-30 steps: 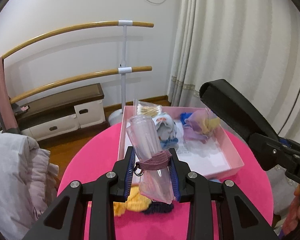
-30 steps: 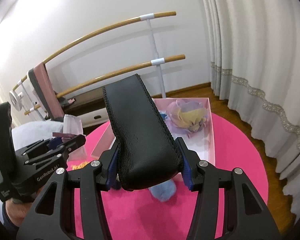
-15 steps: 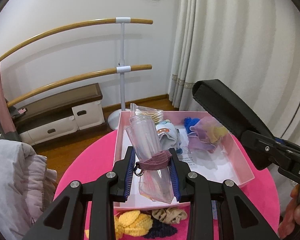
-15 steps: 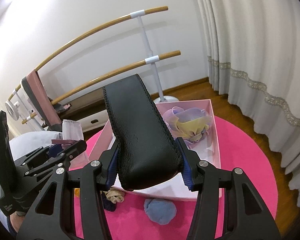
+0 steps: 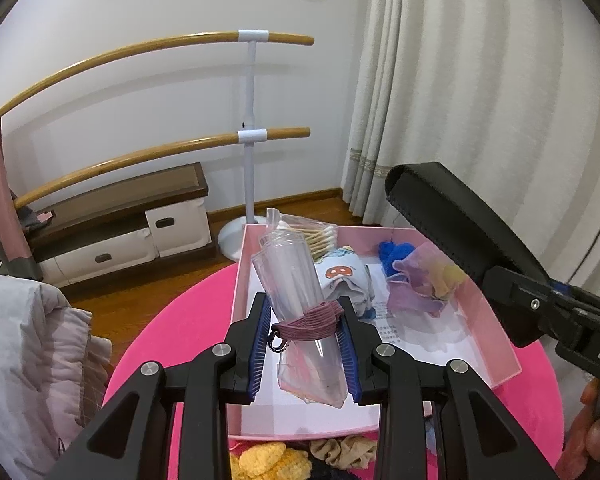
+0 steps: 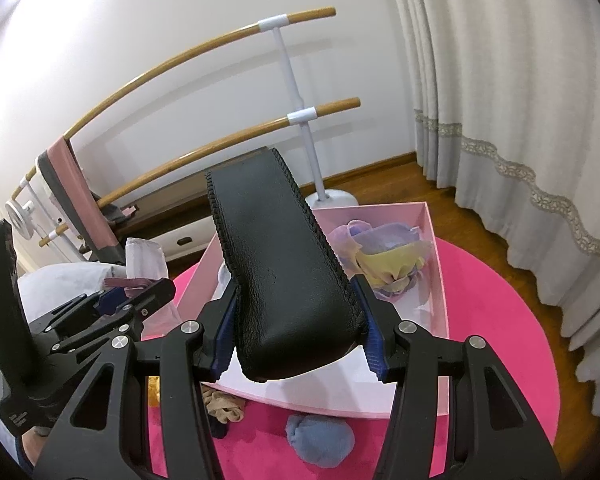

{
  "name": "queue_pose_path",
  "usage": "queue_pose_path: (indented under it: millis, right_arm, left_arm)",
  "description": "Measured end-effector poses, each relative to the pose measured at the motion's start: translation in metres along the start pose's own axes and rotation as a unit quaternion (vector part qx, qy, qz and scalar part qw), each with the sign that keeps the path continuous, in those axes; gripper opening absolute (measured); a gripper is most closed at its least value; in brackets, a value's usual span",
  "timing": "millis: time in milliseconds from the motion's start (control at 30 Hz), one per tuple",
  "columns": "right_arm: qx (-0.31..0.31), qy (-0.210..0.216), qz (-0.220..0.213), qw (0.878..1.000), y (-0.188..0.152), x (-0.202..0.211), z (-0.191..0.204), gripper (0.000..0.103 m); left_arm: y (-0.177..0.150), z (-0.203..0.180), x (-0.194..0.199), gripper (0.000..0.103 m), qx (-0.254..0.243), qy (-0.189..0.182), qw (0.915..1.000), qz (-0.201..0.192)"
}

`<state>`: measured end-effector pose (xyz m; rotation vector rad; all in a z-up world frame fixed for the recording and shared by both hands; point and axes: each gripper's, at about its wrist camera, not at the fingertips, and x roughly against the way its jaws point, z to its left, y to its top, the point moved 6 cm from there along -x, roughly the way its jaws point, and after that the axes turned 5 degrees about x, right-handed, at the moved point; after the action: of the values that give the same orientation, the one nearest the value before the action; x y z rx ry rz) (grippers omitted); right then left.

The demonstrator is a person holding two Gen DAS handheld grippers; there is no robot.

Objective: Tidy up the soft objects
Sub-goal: 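Open both tools to drop the case and tube into the box, then withdraw both tools from the box back over the table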

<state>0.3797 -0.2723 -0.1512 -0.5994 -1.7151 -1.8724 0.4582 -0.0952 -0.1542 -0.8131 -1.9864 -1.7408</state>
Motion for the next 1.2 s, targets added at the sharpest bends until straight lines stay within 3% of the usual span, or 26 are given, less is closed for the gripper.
queue_pose_path:
  millis: [400,433,567,700,767,800,1200]
  right_arm:
    - [-0.031,-0.002,0.046,0.998,-0.018,-0.047,-0.015,0.05]
    - [-0.034,-0.001,0.051,0.998,-0.02,-0.051,-0.017,0.051]
    - [-0.051,0.002,0.055,0.997,-0.03,-0.058,-0.025,0.073]
    - [-0.059,0.0,0.041,0.997,-0.031,-0.049,-0.03,0.088]
    - [-0.06,-0.005,0.031,0.998,-0.029,-0.042,-0.03,0.103]
    - [-0.06,-0.004,0.026,0.998,-0.028,-0.037,-0.03,0.103]
    - [-0.045,-0.016,-0.021,0.999,-0.023,0.021,-0.017,0.103]
  left_arm:
    - [-0.003,-0.005,-0.047,0.034,-0.007,0.006,0.9993,0.036]
    - [-0.003,-0.005,-0.049,0.037,-0.009,0.008,0.9992,0.038]
    - [-0.001,-0.004,-0.051,0.072,-0.012,0.027,0.9992,0.026]
    - [-0.001,-0.003,-0.04,0.091,-0.013,0.038,0.9992,0.007]
    - [-0.001,-0.002,-0.032,0.101,-0.015,0.046,0.9988,-0.009]
    - [-0.001,-0.001,-0.027,0.103,-0.016,0.053,0.9983,-0.018]
    - [-0.026,0.019,0.042,0.103,-0.003,0.069,0.9956,-0.063]
